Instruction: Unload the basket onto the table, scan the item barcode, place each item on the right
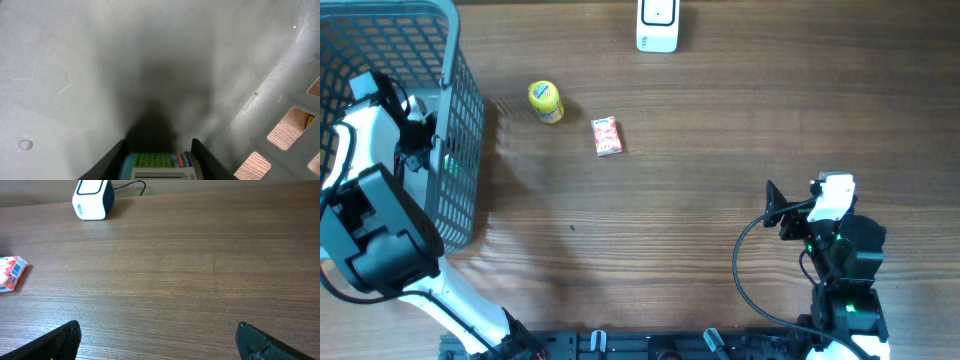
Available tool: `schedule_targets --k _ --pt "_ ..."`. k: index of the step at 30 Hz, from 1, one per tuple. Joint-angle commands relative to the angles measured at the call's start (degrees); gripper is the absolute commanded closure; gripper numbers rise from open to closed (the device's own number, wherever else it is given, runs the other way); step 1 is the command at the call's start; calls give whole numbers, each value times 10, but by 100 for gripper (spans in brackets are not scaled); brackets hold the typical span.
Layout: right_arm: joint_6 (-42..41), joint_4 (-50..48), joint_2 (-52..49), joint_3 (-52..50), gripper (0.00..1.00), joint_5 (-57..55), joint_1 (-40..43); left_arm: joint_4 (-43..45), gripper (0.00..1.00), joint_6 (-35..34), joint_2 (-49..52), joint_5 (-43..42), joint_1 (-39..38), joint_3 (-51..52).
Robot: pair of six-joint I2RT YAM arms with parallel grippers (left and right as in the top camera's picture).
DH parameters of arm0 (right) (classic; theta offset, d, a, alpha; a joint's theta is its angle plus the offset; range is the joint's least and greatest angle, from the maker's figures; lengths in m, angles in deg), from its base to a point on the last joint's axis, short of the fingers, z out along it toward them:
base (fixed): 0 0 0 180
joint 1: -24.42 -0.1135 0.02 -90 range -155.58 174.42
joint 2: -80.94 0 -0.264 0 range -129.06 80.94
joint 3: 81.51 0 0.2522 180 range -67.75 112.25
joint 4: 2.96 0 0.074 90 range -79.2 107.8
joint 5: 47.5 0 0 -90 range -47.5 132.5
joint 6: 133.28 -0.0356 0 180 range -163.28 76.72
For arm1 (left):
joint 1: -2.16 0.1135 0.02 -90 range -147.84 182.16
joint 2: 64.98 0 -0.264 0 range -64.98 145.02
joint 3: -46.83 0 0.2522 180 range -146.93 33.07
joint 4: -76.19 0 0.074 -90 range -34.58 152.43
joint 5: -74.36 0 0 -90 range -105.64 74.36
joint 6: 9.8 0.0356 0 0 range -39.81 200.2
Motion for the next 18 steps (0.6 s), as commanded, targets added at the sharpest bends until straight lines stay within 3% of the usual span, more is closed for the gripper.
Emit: schedule_targets --k 1,10,18 --pt "2 -3 0 12 0 -8 2 3 65 -1 7 -9 -4 -8" --pt "2 -2 0 12 0 -8 2 6 72 -1 -22 -9 -4 -8" --pt "2 -2 0 12 0 -8 2 10 68 -1 -56 -9 -4 -8"
